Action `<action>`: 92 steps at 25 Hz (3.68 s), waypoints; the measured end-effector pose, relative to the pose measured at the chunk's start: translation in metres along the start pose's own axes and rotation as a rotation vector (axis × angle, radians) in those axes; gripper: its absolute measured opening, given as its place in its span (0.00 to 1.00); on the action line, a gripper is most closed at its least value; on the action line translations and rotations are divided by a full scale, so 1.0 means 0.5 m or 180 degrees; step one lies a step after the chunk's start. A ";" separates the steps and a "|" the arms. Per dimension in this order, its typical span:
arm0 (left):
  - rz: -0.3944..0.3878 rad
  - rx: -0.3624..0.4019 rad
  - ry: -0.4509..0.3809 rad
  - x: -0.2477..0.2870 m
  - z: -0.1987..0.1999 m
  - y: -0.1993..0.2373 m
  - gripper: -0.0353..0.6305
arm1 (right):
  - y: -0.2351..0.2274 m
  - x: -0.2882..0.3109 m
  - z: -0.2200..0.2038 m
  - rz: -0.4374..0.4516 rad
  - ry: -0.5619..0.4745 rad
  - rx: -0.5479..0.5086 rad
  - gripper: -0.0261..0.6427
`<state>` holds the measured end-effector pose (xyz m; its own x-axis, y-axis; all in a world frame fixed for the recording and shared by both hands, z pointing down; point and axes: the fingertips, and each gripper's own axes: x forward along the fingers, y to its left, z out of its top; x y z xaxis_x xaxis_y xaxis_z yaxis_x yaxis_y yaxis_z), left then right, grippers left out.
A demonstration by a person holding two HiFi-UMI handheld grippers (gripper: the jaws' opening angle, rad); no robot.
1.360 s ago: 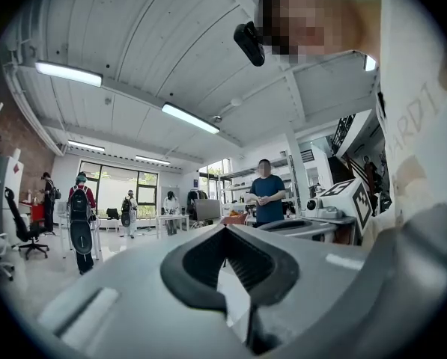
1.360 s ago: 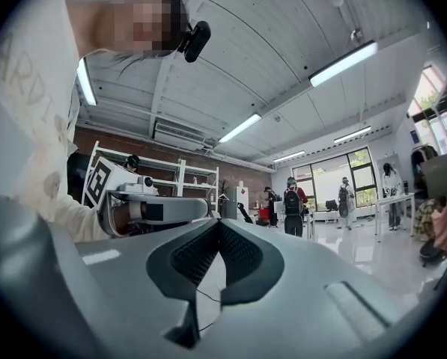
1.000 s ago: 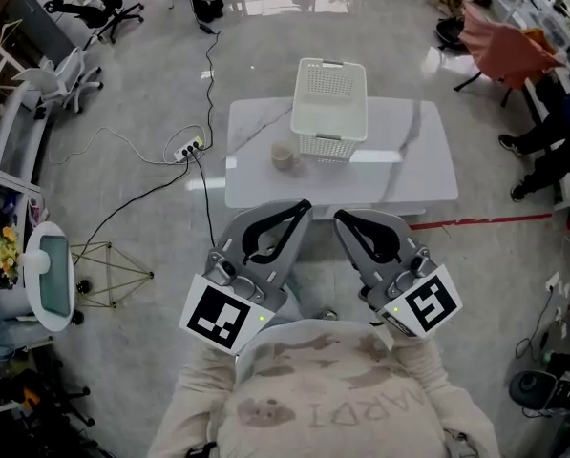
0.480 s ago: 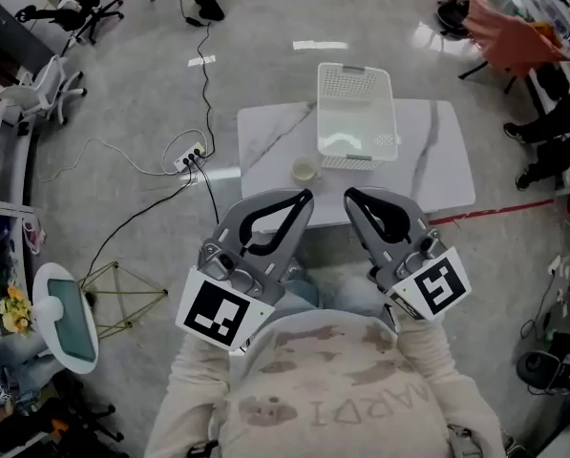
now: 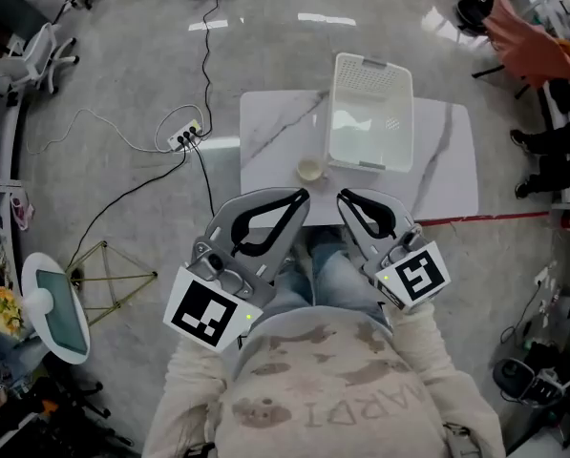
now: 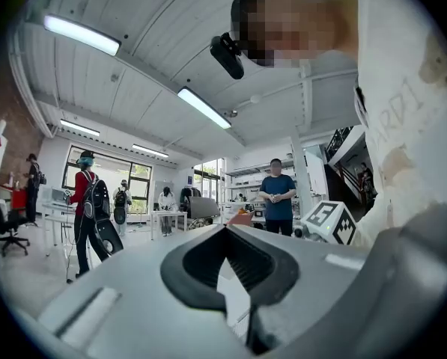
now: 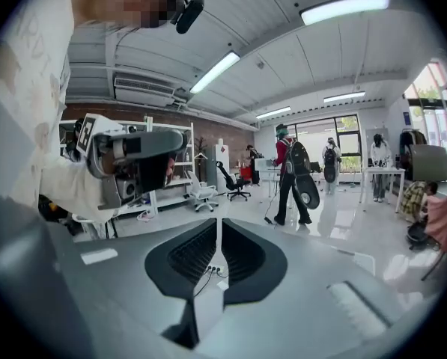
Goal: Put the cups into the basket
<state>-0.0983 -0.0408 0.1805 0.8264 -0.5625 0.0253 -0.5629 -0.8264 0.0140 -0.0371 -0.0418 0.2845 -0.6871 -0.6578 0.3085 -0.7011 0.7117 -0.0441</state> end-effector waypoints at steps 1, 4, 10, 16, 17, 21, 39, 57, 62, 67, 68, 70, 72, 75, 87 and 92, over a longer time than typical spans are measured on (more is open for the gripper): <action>0.0014 -0.0044 -0.0023 0.006 -0.005 0.012 0.05 | -0.008 0.016 -0.022 0.0034 0.0088 -0.0003 0.11; 0.0025 -0.0109 -0.0042 0.035 -0.023 0.043 0.05 | -0.035 0.061 -0.096 0.0143 0.0359 -0.0034 0.12; -0.0031 -0.0111 0.0116 0.091 -0.090 0.085 0.05 | -0.076 0.132 -0.255 0.0279 0.0819 0.0082 0.14; -0.0100 -0.0147 0.0187 0.151 -0.163 0.107 0.05 | -0.130 0.193 -0.405 0.0343 0.1155 0.0112 0.16; -0.0105 -0.0152 0.0213 0.157 -0.176 0.108 0.05 | -0.135 0.201 -0.430 0.0348 0.1212 0.0122 0.16; -0.0140 -0.0217 0.0284 0.178 -0.228 0.113 0.05 | -0.155 0.226 -0.523 0.0363 0.1440 0.0120 0.16; -0.0377 -0.0466 0.0441 0.238 -0.434 0.101 0.05 | -0.210 0.287 -0.786 0.0439 0.1865 -0.0232 0.19; -0.0345 -0.0399 0.0569 0.241 -0.467 0.085 0.05 | -0.182 0.316 -0.789 0.0525 0.1603 -0.0168 0.14; -0.0332 -0.0355 0.0551 0.235 -0.451 0.082 0.05 | -0.156 0.310 -0.741 0.0589 0.1394 -0.0121 0.13; -0.0354 -0.0286 0.0545 0.225 -0.434 0.074 0.05 | -0.127 0.301 -0.663 0.0627 0.1095 -0.0040 0.13; -0.0360 -0.0276 0.0543 0.224 -0.428 0.072 0.05 | -0.121 0.298 -0.640 0.0631 0.1024 -0.0014 0.13; -0.0370 -0.0258 0.0541 0.223 -0.413 0.066 0.05 | -0.112 0.287 -0.588 0.0640 0.0879 0.0029 0.13; -0.0372 -0.0250 0.0534 0.223 -0.391 0.061 0.05 | -0.105 0.273 -0.531 0.0640 0.0739 0.0036 0.13; -0.0361 -0.0246 0.0491 0.224 -0.342 0.050 0.05 | -0.103 0.242 -0.434 0.0627 0.0542 0.0009 0.13; -0.0362 -0.0100 0.0175 0.301 -0.159 0.025 0.05 | -0.276 0.125 -0.150 -0.0004 -0.0202 -0.0019 0.13; -0.0395 -0.0065 0.0103 0.363 -0.127 0.015 0.05 | -0.389 0.091 -0.154 -0.0245 -0.0059 0.0142 0.13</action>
<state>0.0467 -0.1472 0.2486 0.8890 -0.4547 0.0544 -0.4569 -0.8886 0.0393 0.0828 -0.1911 0.3804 -0.6339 -0.7150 0.2949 -0.7595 0.6474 -0.0632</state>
